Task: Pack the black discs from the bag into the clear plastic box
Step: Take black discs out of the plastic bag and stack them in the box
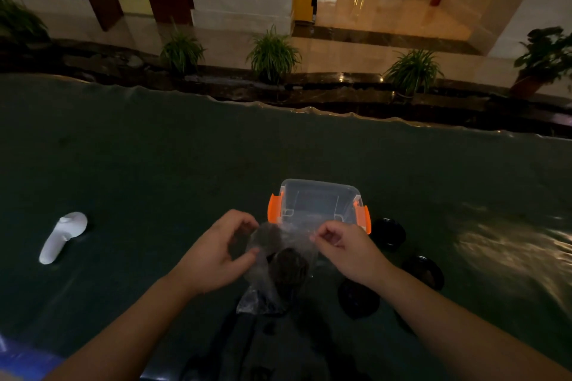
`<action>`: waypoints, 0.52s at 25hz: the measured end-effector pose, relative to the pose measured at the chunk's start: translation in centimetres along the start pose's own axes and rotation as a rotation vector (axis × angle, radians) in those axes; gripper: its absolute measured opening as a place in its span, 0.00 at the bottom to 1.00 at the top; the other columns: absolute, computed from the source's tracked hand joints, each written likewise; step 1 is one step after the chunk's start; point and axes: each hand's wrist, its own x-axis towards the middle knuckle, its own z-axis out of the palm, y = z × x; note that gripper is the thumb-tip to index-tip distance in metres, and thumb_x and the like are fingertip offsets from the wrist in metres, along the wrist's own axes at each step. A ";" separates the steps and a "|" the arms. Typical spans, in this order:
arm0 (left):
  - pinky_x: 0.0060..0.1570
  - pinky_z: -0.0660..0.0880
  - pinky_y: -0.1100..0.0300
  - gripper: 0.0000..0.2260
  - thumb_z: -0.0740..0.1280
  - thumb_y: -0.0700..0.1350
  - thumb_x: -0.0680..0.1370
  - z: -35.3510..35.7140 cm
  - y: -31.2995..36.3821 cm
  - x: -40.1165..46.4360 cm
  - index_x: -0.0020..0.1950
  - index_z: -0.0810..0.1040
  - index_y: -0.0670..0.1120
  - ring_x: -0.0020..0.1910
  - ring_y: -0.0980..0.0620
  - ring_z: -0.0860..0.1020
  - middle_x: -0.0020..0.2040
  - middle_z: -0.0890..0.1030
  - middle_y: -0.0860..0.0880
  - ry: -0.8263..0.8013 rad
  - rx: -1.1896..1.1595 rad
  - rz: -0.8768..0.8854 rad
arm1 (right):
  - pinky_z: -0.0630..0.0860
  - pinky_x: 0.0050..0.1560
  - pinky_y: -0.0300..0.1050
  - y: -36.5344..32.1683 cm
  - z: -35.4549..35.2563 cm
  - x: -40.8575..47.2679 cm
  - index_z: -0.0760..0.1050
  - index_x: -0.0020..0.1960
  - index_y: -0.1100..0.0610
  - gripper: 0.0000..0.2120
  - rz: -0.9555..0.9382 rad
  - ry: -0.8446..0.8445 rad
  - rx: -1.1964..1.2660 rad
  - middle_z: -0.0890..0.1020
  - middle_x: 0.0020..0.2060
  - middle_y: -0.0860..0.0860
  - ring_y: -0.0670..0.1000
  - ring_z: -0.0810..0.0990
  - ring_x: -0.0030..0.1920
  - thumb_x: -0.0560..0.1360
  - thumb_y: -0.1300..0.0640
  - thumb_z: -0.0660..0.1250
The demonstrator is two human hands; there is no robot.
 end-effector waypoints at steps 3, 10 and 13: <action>0.58 0.72 0.65 0.06 0.66 0.54 0.79 -0.2 2.4 0.9 0.55 0.77 0.57 0.61 0.56 0.75 0.60 0.73 0.55 0.107 0.095 0.095 | 0.77 0.44 0.32 -0.3 0.0 -0.1 0.81 0.47 0.44 0.05 -0.016 -0.018 -0.033 0.83 0.44 0.37 0.41 0.83 0.46 0.80 0.54 0.69; 0.60 0.75 0.45 0.10 0.64 0.57 0.78 0.5 4.2 1.2 0.58 0.78 0.60 0.67 0.46 0.70 0.72 0.68 0.49 -0.144 0.642 -0.024 | 0.78 0.44 0.34 -1.3 -0.3 -0.9 0.80 0.47 0.43 0.06 -0.049 -0.038 -0.101 0.83 0.44 0.39 0.39 0.82 0.46 0.79 0.54 0.70; 0.56 0.75 0.49 0.13 0.63 0.57 0.78 0.8 3.8 1.3 0.60 0.80 0.58 0.63 0.48 0.71 0.68 0.71 0.51 -0.211 0.766 -0.123 | 0.79 0.46 0.37 -2.0 -0.3 -1.3 0.79 0.49 0.43 0.04 -0.050 -0.034 -0.114 0.82 0.43 0.40 0.38 0.81 0.48 0.78 0.53 0.70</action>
